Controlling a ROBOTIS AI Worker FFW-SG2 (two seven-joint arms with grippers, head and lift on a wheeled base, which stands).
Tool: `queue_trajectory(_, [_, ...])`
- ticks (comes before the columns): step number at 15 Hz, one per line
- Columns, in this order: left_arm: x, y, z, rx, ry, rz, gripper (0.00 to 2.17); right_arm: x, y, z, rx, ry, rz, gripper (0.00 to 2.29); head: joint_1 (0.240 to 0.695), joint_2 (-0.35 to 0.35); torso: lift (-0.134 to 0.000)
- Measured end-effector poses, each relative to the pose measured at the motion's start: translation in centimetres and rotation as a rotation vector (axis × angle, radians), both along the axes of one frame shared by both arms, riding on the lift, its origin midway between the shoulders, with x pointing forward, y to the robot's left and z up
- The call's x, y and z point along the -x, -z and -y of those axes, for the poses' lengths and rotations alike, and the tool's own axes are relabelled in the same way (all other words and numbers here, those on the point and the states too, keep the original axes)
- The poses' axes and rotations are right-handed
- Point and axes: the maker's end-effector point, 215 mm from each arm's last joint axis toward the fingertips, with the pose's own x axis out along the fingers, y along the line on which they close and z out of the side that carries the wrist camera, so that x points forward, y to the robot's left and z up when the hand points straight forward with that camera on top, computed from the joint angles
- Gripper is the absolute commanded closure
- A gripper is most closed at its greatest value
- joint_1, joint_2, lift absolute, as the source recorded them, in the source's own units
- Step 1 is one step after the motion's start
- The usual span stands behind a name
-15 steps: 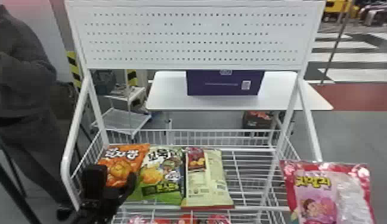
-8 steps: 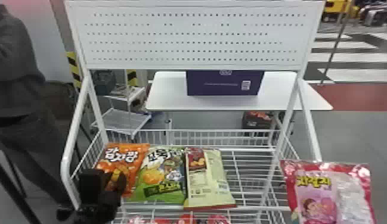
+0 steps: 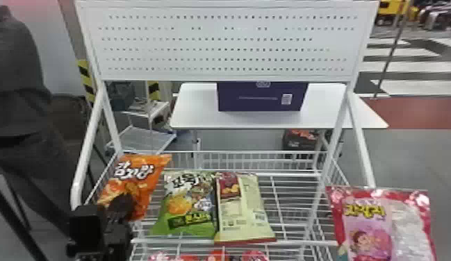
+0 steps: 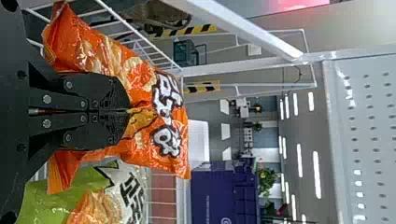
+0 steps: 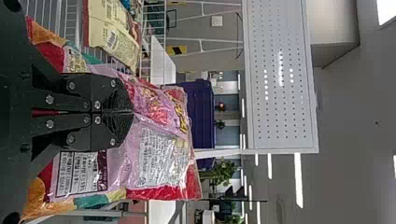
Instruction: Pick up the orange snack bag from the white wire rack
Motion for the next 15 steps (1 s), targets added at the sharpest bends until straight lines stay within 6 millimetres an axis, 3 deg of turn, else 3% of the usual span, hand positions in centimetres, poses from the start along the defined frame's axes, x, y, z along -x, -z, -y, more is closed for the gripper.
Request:
queue_trajectory(6, [10.9, -3.8, 0.1, 0.069, -0.026, 0.098, 2.06, 0.1, 0.0, -0.3, -0.006, -0.003, -0.001, 2.25, 0.499, 0.0, 0.0])
queue_trajectory(8, [13.6, -4.5, -0.1, 0.072, -0.02, 0.1, 2.05, 0.2, 0.0, -0.3, -0.006, -0.005, -0.001, 2.25, 0.499, 0.0, 0.0])
queue_trajectory(11, [15.9, -5.3, -0.6, 0.075, -0.029, 0.118, 2.04, 0.3, 0.0, -0.3, -0.004, -0.007, -0.002, 2.25, 0.499, 0.0, 0.0])
queue_trajectory(15, [16.4, -5.3, -0.9, 0.072, -0.03, 0.123, 2.04, 0.3, 0.2, -0.2, -0.001, -0.011, -0.006, 2.25, 0.499, 0.0, 0.0])
